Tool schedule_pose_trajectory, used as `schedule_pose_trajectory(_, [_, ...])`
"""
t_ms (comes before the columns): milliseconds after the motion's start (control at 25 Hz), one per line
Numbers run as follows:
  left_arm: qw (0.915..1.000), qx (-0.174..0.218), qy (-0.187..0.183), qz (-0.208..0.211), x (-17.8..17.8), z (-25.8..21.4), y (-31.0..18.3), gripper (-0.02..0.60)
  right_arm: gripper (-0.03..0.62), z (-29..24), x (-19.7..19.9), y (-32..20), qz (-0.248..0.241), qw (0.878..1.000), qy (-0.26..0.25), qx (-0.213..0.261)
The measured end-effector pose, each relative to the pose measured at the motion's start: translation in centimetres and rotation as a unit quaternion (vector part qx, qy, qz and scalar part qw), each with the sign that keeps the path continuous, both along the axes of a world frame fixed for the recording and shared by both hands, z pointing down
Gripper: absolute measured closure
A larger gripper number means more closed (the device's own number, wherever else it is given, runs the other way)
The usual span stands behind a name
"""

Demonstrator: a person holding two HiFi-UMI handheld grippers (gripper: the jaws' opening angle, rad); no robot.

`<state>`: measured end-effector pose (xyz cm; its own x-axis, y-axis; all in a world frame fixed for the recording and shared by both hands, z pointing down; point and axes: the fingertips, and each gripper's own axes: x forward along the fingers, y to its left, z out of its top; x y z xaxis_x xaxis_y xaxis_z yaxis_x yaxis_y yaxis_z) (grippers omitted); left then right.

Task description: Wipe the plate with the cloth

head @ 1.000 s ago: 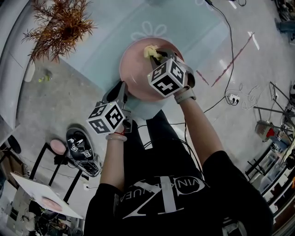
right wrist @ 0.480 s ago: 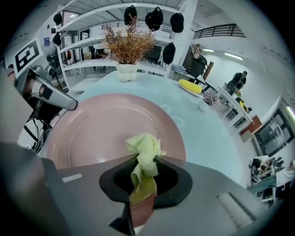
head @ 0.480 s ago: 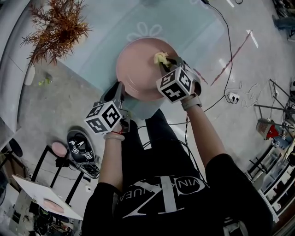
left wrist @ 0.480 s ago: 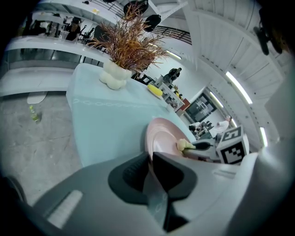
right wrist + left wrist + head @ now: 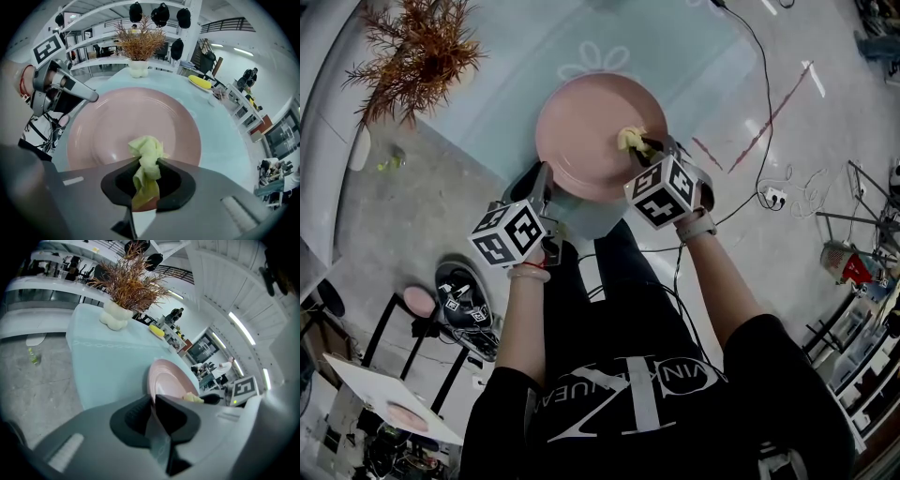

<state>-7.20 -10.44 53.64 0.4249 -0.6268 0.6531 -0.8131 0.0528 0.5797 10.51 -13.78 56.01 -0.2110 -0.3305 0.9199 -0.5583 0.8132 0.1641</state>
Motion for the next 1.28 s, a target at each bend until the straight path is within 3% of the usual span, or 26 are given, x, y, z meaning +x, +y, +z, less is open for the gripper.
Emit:
schedule_pose_trajectory(600, [1.0000, -0.005, -0.001, -0.002, 0.0, -0.1, 0.1, 0.581, 0.523, 0.1, -4.4, 5.1, -0.059, 0.996, -0.028, -0.057])
schedule_pose_trajectory(1280, [0.9999, -0.011, 0.003, -0.010, -0.1, 0.0, 0.0, 0.581, 0.520, 0.0, -10.7, 3.6, -0.127, 0.988, -0.069, -0.058])
